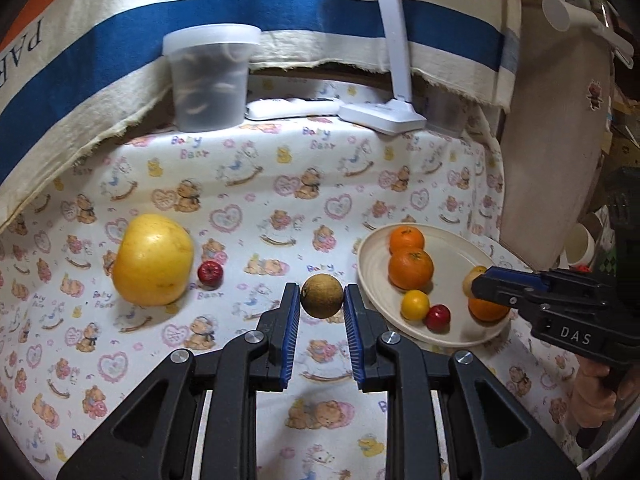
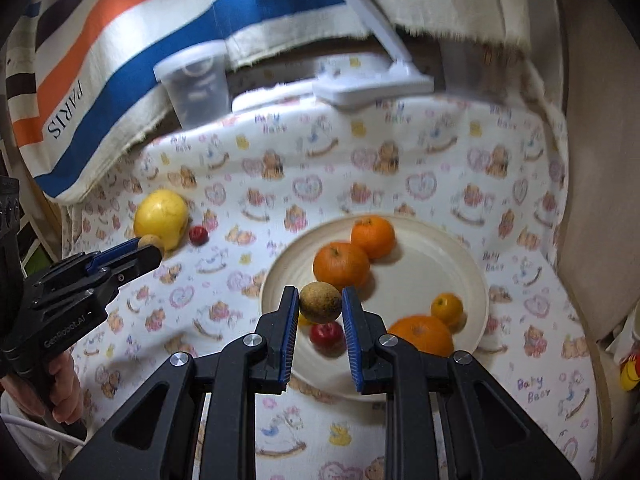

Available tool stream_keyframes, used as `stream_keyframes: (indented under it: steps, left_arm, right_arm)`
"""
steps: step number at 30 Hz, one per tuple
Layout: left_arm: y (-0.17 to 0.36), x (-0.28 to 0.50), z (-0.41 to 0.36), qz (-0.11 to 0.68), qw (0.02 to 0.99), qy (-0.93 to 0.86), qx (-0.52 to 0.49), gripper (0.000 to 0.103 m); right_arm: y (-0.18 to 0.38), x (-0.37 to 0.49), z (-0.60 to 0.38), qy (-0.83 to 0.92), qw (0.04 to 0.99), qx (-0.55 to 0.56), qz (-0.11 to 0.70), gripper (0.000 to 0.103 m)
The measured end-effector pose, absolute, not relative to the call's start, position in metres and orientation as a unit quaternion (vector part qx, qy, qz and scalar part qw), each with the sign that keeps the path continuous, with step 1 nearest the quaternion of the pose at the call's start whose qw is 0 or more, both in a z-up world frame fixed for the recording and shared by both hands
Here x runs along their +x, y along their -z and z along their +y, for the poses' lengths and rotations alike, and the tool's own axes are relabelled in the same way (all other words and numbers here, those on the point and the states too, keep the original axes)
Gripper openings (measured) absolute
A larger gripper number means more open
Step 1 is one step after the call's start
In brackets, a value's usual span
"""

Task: Organize fruits
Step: 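Lift and carry both small brown fruits over the white plate, then lower both brown fruits onto the white plate and open both tools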

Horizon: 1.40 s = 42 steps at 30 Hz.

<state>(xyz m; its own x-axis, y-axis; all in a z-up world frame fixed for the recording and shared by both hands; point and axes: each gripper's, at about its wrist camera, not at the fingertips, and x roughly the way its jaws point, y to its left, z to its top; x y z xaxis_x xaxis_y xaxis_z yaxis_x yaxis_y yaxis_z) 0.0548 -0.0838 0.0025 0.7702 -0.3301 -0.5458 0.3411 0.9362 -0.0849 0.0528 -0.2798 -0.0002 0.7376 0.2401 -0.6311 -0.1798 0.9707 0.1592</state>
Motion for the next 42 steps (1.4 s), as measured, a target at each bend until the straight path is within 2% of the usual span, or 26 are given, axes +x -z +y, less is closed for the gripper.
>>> stream_keyframes:
  steps: [20, 32, 42]
  left_arm:
    - [0.008, 0.053, -0.093, 0.293, 0.938, 0.186, 0.019, 0.021]
    - [0.0, 0.051, -0.105, 0.287, 0.936, 0.202, 0.034, 0.021]
    - [0.011, 0.076, -0.147, 0.338, 0.909, 0.235, 0.061, 0.021]
  right_arm:
    - [0.033, 0.069, -0.272, -0.162, 0.905, 0.076, 0.387, 0.023]
    - [0.012, 0.061, -0.305, -0.128, 0.922, 0.123, 0.345, 0.023]
    - [0.003, 0.06, -0.326, -0.09, 0.93, 0.132, 0.33, 0.023]
